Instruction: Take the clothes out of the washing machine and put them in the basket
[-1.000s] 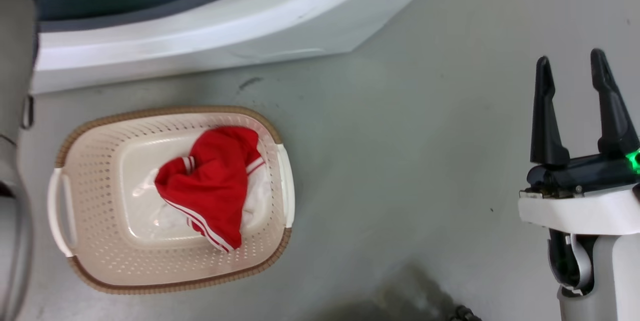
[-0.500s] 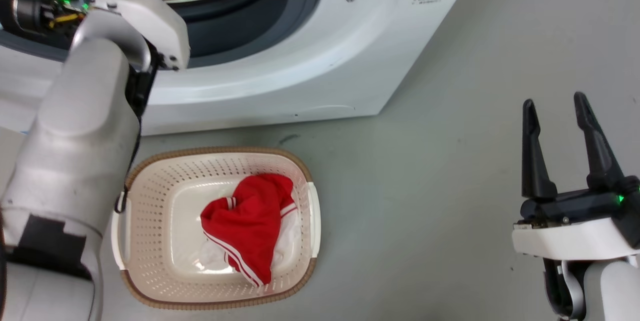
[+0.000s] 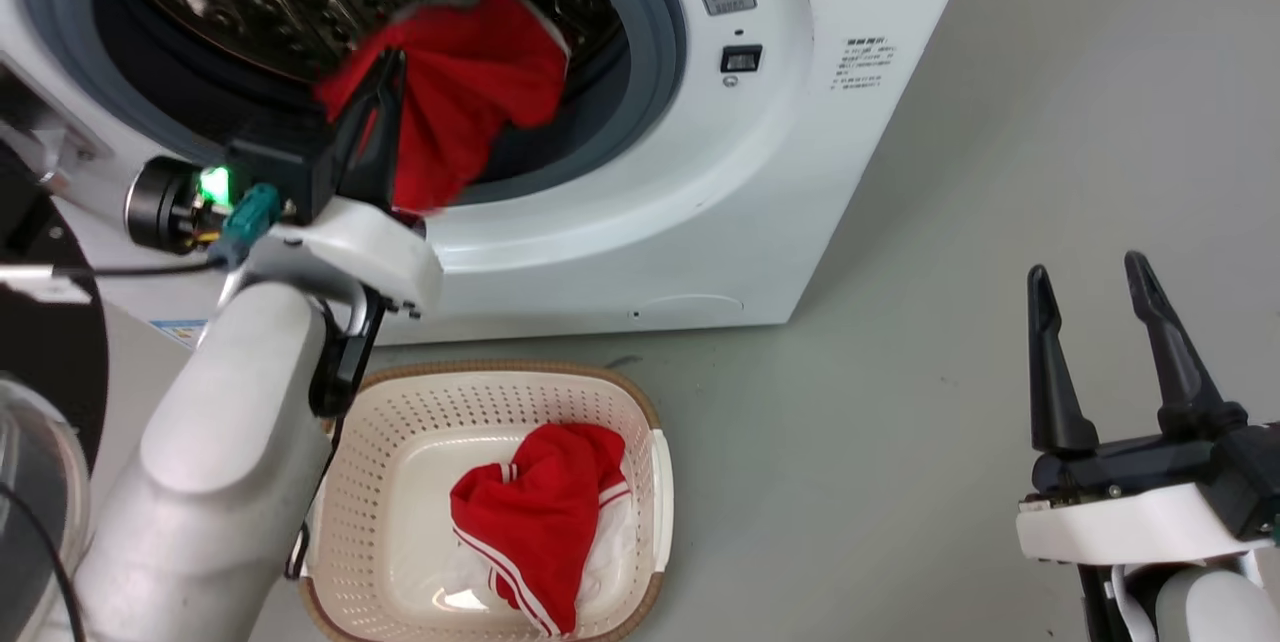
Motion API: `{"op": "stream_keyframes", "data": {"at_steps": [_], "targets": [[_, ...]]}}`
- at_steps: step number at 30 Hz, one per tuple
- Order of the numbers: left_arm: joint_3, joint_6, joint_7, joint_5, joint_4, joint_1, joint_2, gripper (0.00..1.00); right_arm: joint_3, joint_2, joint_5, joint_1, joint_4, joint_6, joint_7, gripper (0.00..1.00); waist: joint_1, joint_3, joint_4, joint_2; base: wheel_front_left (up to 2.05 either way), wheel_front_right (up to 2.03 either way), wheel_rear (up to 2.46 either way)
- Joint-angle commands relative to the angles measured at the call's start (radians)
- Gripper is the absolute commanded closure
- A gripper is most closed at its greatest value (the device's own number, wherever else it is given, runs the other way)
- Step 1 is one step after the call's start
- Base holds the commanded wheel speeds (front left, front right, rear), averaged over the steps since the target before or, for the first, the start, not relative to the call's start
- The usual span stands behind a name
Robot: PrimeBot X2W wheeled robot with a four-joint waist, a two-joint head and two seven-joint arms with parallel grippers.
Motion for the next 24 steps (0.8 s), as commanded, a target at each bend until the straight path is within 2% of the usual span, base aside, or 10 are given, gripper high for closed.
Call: {"op": "stream_keyframes", "data": {"at_steps": [1,11,24], "targets": [[0.006,0.012,-0.005,0.004,-0.036,0.029,0.011,1.0,0.001,0.001,-0.006,0.014,0.0,-0.001,-0.002,0.0,0.0002,-0.027,0.013,-0.0001,0.0,0.0,0.0],[0.015,0.075,0.035,0.017,-0.307,0.16,0.08,1.0,0.005,0.001,-0.011,0.06,0.006,-0.001,-0.002,0.0,0.0002,-0.096,0.044,-0.0001,0.0,0.0,0.0],[0.02,0.156,0.127,0.055,-0.642,0.269,0.167,1.0,0.009,0.001,-0.007,0.081,0.006,-0.001,-0.002,0.0,0.0002,-0.131,0.06,-0.0001,0.0,0.0,0.0]]}}
